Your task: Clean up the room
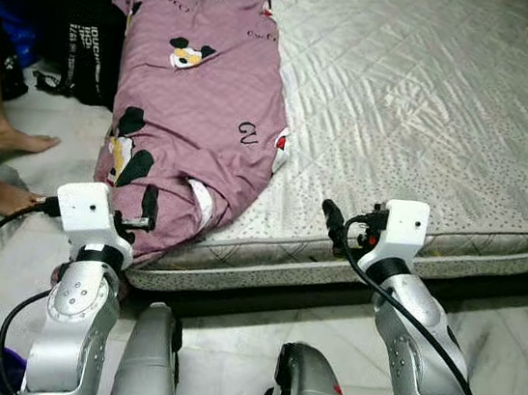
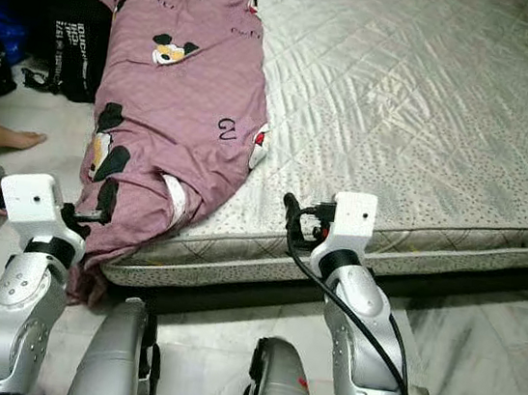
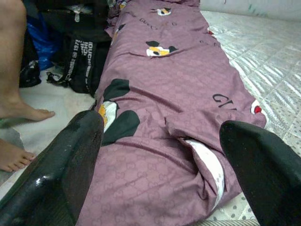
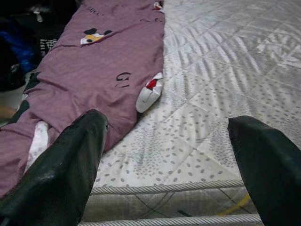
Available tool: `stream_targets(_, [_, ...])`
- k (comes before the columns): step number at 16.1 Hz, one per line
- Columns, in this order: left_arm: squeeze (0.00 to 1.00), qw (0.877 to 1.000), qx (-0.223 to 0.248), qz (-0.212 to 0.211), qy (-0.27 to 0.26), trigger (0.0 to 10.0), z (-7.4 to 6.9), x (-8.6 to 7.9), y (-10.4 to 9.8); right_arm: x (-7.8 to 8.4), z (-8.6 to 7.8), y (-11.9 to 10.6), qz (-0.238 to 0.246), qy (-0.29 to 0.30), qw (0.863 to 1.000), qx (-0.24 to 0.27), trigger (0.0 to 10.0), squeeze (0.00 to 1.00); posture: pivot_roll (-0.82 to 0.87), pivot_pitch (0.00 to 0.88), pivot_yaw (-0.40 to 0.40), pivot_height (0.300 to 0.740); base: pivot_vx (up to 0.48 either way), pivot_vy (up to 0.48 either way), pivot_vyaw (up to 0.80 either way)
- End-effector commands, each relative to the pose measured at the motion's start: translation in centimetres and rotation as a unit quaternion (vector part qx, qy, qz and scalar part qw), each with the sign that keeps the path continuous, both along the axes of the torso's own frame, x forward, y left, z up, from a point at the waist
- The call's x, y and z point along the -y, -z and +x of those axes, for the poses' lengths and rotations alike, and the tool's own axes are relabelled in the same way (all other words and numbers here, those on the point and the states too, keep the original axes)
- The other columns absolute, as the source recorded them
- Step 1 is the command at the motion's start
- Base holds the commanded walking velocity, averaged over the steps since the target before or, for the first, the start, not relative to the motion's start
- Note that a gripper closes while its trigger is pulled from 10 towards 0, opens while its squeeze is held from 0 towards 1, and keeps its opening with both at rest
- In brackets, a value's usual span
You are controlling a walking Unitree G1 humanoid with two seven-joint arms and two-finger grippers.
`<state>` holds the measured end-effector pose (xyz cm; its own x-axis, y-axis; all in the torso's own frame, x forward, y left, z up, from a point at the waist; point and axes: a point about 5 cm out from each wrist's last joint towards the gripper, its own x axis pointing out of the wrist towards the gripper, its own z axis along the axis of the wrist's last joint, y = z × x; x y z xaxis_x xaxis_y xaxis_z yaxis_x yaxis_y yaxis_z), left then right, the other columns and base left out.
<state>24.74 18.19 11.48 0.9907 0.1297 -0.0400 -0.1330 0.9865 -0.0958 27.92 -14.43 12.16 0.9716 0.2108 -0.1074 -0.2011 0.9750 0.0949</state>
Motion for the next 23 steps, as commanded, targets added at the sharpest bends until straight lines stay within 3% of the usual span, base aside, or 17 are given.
stream_targets(1, [0.0,1.0,-0.001,-0.002,0.002,10.0,0.0,-0.1,0.2,-0.1,0.1,-0.2,0.001,-0.008,1.0,0.006,10.0,0.0,-0.11,0.163,-0.036,0.64,0.315,0.0,0.0])
stream_targets(11, [0.0,1.0,-0.005,-0.013,0.008,10.0,0.2,0.2,0.5,-0.4,0.0,-0.2,0.008,-0.026,1.0,0.003,10.0,0.0,-0.12,0.166,-0.037,0.64,0.299,0.0,0.0])
stream_targets(15, [0.0,1.0,-0.012,-0.017,0.005,10.0,0.5,0.2,0.7,-0.4,0.1,-0.3,0.009,-0.028,1.0,0.003,10.0,0.0,-0.12,0.184,-0.041,0.64,0.0,0.0,0.0])
stream_targets(23, [0.0,1.0,-0.005,-0.022,-0.005,10.0,1.3,0.4,0.4,-0.2,0.2,-0.2,0.007,-0.032,0.999,-0.003,10.0,0.0,-0.13,0.189,-0.046,0.547,0.0,0.0,0.0])
